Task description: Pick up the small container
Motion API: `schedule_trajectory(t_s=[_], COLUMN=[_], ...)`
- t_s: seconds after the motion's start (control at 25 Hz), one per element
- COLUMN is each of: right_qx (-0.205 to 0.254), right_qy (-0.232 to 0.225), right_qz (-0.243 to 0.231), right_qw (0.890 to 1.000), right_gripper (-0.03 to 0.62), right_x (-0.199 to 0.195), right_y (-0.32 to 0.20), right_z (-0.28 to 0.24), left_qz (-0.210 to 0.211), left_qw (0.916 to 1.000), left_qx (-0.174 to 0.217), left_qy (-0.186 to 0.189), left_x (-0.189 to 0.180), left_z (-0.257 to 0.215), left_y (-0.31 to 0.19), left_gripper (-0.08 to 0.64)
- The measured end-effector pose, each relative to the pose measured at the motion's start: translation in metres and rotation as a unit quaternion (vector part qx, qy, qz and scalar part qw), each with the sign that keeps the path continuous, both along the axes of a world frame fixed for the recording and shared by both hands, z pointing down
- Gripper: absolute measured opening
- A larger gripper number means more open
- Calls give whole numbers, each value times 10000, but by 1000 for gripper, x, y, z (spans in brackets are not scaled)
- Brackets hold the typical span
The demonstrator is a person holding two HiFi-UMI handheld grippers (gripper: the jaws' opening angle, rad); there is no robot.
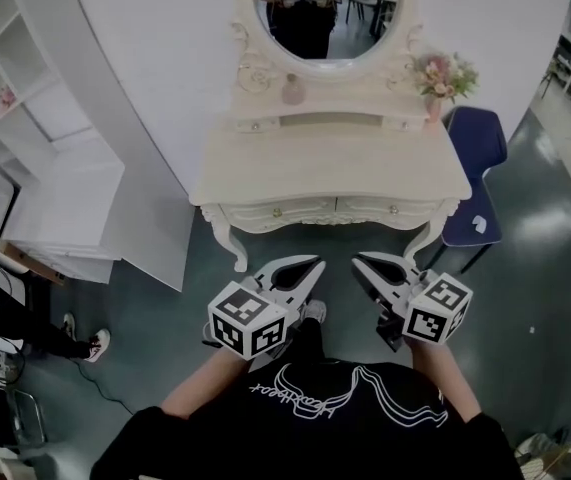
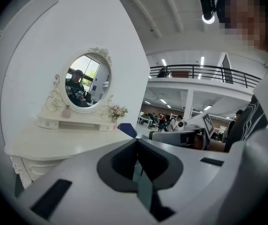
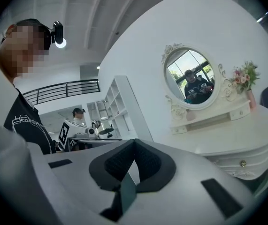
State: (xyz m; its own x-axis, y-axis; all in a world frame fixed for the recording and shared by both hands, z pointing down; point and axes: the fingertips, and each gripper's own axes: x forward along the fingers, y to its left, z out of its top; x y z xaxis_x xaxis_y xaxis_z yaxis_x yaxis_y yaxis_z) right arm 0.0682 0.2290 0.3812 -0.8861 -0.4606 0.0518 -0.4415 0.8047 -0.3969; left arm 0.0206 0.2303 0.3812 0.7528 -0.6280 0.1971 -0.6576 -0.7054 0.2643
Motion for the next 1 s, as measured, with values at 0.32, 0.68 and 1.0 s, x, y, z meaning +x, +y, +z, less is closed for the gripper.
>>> schedule_trajectory(t_s=[0.32,0.68,1.0], right_qx=[-248,-465,-462], right_qy=[-40,-15,21], right_qz=[121,124,229], right_qw=[9996,9988,9987], right_gripper=[7,7,6], right_x=[-9,-37,-38], right_y=[-117,-265,-333], right_z=[7,11,10], left_qz=[42,86,96], left_qw=[9997,9995,9996], left_qx=[-248,-293,-246], left_qy=[-6,65,21], left_x=[-12,-44,-62], left_z=[9,9,5], left_y=[-121,-267,-343], left_gripper=[5,5,5])
